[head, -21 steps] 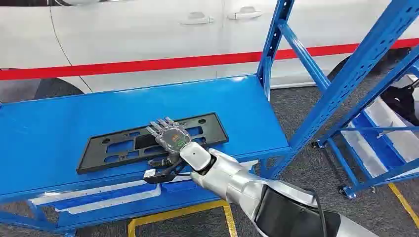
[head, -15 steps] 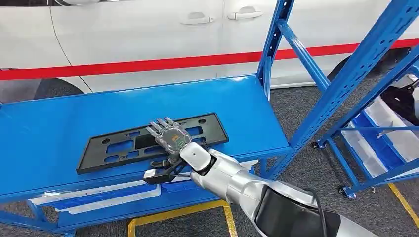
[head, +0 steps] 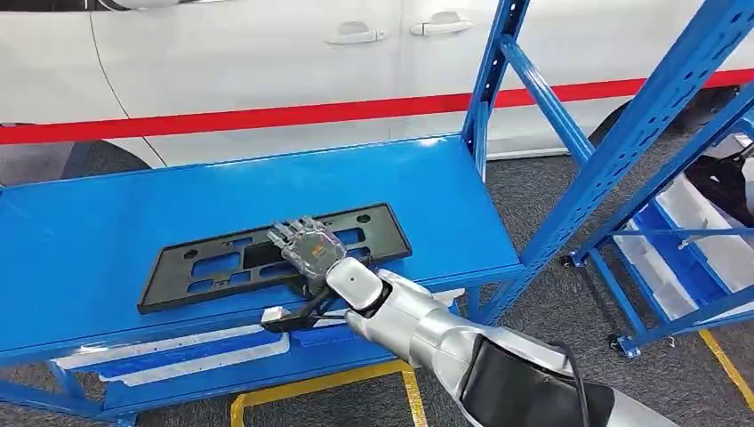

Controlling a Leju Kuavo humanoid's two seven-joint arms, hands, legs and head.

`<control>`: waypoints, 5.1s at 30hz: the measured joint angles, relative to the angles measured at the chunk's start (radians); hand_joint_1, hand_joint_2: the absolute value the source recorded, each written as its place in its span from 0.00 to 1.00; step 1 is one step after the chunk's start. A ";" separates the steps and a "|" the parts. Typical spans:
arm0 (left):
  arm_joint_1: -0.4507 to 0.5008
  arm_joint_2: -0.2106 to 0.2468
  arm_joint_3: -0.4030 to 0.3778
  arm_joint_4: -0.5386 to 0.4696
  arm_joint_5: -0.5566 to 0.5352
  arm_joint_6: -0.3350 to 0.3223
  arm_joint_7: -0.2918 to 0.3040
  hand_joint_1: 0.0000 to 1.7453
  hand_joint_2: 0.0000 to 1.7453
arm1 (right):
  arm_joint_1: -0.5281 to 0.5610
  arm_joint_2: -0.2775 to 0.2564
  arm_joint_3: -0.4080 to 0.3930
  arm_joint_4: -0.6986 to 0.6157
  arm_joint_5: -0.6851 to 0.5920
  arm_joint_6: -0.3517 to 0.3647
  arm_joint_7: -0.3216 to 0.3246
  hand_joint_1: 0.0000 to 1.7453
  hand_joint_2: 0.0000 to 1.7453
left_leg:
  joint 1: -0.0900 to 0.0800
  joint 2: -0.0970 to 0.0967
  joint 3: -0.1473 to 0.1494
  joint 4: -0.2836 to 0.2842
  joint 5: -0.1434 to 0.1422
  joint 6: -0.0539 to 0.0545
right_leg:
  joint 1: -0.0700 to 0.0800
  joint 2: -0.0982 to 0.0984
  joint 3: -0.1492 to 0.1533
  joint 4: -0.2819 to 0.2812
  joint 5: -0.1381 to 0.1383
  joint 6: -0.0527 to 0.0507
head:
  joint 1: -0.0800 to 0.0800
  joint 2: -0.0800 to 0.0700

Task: Take the parts from the cabinet and place them on the table.

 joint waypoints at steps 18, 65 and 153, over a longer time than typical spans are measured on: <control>0.000 0.000 0.022 0.000 -0.015 0.000 0.003 0.00 0.00 | 0.009 -0.007 -0.016 -0.011 -0.004 -0.008 -0.026 1.00 1.00 | 0.000 0.000 0.000 0.000 0.000 0.000 | 0.000 0.000 0.000 0.000 0.000 0.000 | 0.000 0.000; -0.001 -0.009 0.047 0.000 -0.109 -0.032 -0.140 0.00 0.00 | 0.189 -0.089 -0.114 -0.355 -0.077 -0.162 -0.163 1.00 1.00 | 0.000 0.001 0.001 0.000 -0.001 -0.001 | 0.000 0.001 0.001 0.000 -0.001 -0.001 | 0.000 0.000; -0.010 -0.036 0.117 -0.002 -0.198 0.000 -0.310 0.00 1.00 | 0.482 -0.269 0.003 -1.229 -0.235 -0.207 -0.305 1.00 1.00 | 0.001 0.007 0.011 -0.017 0.015 0.029 | -0.008 -0.002 -0.002 0.031 -0.044 0.020 | 0.002 0.000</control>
